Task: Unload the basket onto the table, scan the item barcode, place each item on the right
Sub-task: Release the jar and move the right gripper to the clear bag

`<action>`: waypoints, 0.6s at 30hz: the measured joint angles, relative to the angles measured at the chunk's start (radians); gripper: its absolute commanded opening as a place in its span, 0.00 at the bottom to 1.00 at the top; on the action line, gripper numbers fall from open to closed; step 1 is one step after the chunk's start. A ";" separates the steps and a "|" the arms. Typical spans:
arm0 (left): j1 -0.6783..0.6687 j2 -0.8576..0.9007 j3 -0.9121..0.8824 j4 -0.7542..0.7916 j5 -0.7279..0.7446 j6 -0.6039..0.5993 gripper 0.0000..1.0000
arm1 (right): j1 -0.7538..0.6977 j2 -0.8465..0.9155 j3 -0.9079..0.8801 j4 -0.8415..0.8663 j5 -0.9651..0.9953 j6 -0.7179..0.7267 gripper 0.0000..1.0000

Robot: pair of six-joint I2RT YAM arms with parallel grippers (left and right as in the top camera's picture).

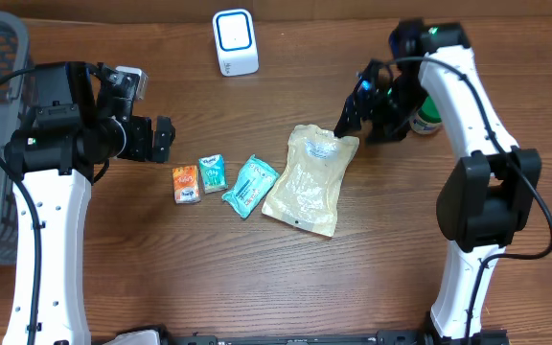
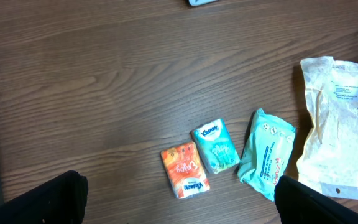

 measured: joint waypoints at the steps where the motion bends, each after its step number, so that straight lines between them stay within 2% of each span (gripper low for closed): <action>1: 0.000 0.000 0.000 0.000 0.000 0.000 1.00 | 0.000 0.000 -0.038 0.026 -0.004 -0.001 0.63; 4: 0.000 0.000 0.000 0.000 0.000 0.000 0.99 | 0.000 -0.002 -0.133 0.107 -0.025 -0.001 0.63; 9: 0.000 0.000 0.000 0.000 0.000 0.000 1.00 | 0.000 -0.082 -0.340 0.248 -0.016 0.017 0.70; 13: 0.000 0.000 0.000 0.000 0.000 0.000 1.00 | 0.000 -0.272 -0.477 0.328 0.017 0.041 0.76; 18: 0.000 0.000 0.000 0.000 0.000 0.000 1.00 | 0.000 -0.481 -0.568 0.418 -0.003 0.080 0.77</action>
